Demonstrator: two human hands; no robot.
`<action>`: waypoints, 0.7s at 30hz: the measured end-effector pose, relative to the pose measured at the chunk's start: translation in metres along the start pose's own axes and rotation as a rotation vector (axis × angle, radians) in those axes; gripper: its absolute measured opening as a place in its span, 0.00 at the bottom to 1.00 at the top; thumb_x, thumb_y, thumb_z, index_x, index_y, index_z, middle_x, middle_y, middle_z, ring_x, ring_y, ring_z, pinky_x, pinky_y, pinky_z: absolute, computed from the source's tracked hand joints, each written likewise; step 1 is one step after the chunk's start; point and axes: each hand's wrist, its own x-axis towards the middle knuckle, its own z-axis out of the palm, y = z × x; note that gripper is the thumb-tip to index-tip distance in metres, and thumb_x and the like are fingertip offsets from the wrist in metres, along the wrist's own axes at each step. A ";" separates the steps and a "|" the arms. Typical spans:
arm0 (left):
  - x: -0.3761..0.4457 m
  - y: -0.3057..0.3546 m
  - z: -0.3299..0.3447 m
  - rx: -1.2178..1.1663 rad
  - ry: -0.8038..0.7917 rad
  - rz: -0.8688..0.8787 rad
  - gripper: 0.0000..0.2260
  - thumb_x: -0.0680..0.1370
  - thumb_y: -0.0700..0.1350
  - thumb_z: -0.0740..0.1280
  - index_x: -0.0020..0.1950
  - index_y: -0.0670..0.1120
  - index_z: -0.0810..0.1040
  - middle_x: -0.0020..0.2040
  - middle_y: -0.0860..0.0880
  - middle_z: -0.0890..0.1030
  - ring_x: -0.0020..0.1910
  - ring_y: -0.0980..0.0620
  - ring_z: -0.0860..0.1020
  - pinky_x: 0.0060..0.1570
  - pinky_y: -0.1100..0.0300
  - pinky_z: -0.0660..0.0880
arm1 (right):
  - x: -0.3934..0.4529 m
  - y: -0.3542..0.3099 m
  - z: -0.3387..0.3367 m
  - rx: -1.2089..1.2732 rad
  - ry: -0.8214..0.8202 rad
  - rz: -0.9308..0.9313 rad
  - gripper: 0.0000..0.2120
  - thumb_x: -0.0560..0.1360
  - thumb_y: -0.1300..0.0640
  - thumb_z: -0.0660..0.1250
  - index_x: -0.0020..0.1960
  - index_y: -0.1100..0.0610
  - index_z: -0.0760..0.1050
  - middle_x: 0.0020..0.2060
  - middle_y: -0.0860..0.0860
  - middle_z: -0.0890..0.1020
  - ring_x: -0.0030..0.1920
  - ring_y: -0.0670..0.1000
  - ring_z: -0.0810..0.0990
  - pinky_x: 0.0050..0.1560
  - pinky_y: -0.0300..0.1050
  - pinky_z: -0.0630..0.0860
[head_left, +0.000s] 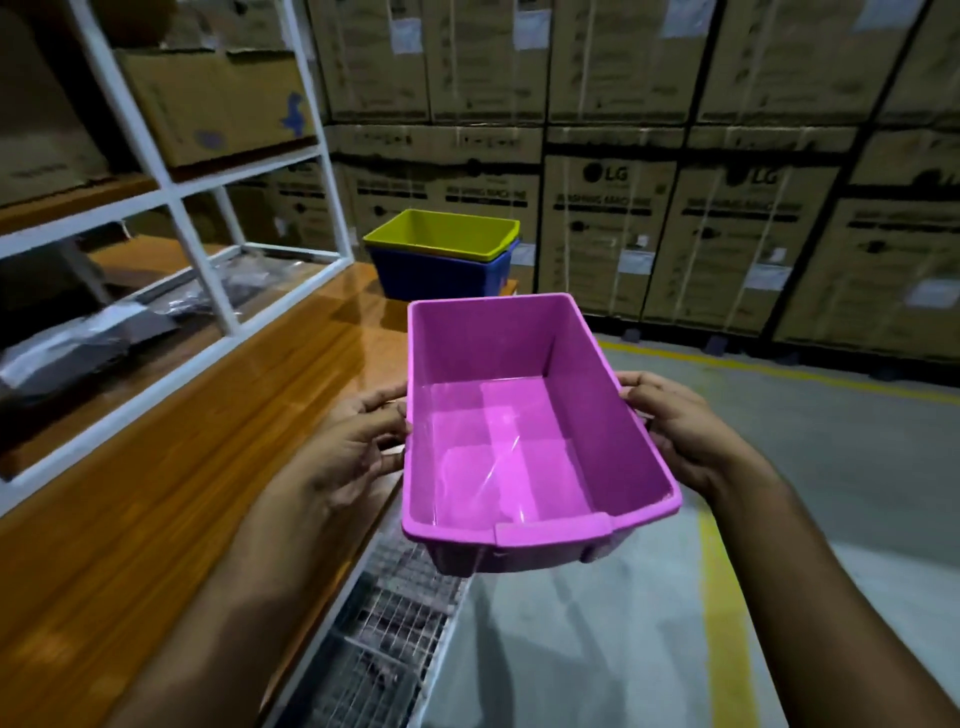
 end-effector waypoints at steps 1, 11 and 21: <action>0.014 0.004 0.006 0.019 -0.003 0.004 0.22 0.69 0.31 0.66 0.62 0.41 0.78 0.43 0.45 0.80 0.41 0.50 0.77 0.35 0.61 0.80 | 0.008 -0.007 -0.006 -0.004 0.015 -0.018 0.09 0.74 0.65 0.62 0.49 0.59 0.81 0.42 0.62 0.75 0.30 0.50 0.67 0.26 0.36 0.69; 0.154 0.050 0.032 0.004 -0.083 0.085 0.25 0.66 0.35 0.66 0.64 0.39 0.78 0.47 0.43 0.82 0.40 0.50 0.81 0.34 0.60 0.80 | 0.137 -0.075 -0.040 -0.020 0.004 -0.115 0.13 0.77 0.67 0.60 0.58 0.67 0.78 0.45 0.62 0.80 0.35 0.53 0.78 0.31 0.39 0.77; 0.339 0.116 0.036 -0.143 -0.051 0.173 0.29 0.66 0.34 0.66 0.69 0.37 0.73 0.49 0.41 0.78 0.29 0.58 0.80 0.24 0.67 0.75 | 0.345 -0.159 -0.043 -0.098 -0.072 -0.133 0.12 0.77 0.65 0.61 0.58 0.63 0.80 0.43 0.62 0.81 0.33 0.53 0.78 0.27 0.38 0.77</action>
